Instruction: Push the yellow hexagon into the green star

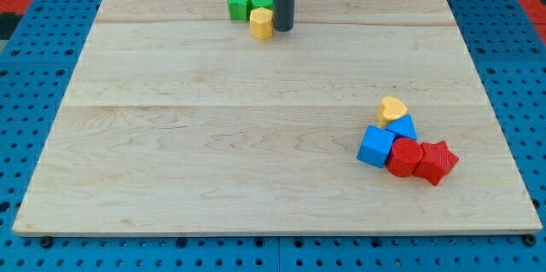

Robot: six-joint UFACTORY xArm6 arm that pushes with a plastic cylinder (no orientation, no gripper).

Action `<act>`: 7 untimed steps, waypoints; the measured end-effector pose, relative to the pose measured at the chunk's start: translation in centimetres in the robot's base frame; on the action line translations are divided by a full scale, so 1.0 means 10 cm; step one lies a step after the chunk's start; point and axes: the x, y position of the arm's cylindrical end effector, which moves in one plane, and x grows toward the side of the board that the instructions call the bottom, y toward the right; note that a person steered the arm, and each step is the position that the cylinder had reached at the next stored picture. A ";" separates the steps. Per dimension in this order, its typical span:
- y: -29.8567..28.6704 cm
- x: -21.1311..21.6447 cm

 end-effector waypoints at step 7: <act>-0.49 -0.17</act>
